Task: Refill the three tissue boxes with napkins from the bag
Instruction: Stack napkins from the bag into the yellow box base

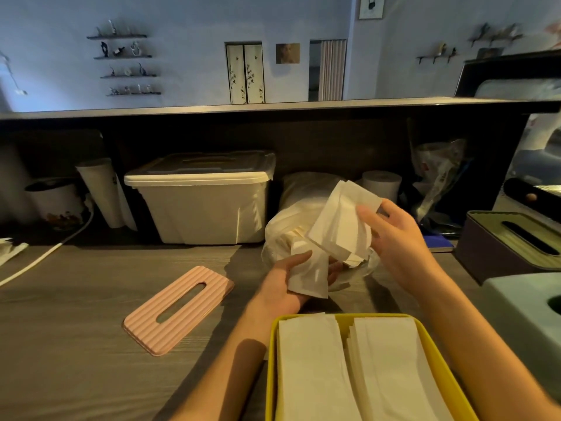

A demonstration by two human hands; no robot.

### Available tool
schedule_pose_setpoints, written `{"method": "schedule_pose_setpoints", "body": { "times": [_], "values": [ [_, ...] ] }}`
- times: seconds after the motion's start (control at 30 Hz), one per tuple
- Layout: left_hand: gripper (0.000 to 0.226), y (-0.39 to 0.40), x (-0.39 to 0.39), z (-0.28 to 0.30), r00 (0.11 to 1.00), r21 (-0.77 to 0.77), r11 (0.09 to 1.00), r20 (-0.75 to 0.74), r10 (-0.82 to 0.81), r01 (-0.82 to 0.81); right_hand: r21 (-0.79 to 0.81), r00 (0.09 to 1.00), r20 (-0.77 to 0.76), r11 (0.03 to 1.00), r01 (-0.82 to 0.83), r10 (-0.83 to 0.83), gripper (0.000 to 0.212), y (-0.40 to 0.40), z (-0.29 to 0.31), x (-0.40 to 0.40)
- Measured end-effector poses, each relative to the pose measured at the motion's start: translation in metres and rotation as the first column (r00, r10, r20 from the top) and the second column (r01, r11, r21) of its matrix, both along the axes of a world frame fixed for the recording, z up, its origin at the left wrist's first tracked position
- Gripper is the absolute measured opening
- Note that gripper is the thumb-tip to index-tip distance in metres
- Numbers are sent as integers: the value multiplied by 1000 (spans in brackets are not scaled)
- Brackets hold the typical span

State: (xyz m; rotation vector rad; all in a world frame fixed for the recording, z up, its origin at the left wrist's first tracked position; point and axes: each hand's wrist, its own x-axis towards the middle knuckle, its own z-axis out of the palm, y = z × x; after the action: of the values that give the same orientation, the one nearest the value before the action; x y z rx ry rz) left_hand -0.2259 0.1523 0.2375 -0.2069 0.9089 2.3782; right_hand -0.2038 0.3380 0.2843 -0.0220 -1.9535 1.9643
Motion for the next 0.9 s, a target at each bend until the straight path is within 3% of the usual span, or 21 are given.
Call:
{"method": "schedule_pose_setpoints", "body": {
  "times": [0.07, 0.13, 0.2, 0.27, 0.33, 0.47, 0.63, 0.73, 0.8, 0.9],
  "values": [
    [33, 1, -1, 1, 999, -114, 994, -47, -5, -1, 26, 984, 84, 987, -158, 155, 31, 0, -1, 1],
    [38, 4, 4, 6, 990, -181, 983, -130, -53, 29, 127, 961, 130, 957, -260, 244, 26, -3, -6, 1],
    [33, 5, 6, 3, 981, -159, 985, -167, -97, 70, 315, 975, 141, 926, -208, 171, 20, -6, -14, -1],
    [35, 5, 6, 2, 972, -178, 982, -216, -98, 59, 553, 997, 70, 832, -52, 16, 20, -7, -22, -7],
    [44, 5, 7, 3, 982, -168, 985, -182, -54, 23, 633, 998, 10, 773, 42, -63, 26, -7, -25, -8],
    [40, 8, 4, 1, 977, -187, 982, -201, -68, 30, 628, 995, 3, 774, 80, -105, 37, -5, -26, -10],
    [41, 9, 5, 0, 979, -166, 986, -198, -58, 25, 575, 994, 32, 815, 68, -106, 35, -2, -22, -10],
    [43, 8, 6, 2, 990, -66, 997, -133, -44, 35, 286, 985, 167, 954, -89, 42, 32, 0, -16, -8],
    [39, 8, 8, 3, 991, 8, 998, -114, -66, 67, 120, 969, 215, 981, -150, 122, 33, -2, -17, -7],
    [41, 10, 7, 3, 984, -14, 996, -157, -90, 89, 149, 962, 256, 979, -140, 98, 36, -9, -23, -4]
  ]
}}
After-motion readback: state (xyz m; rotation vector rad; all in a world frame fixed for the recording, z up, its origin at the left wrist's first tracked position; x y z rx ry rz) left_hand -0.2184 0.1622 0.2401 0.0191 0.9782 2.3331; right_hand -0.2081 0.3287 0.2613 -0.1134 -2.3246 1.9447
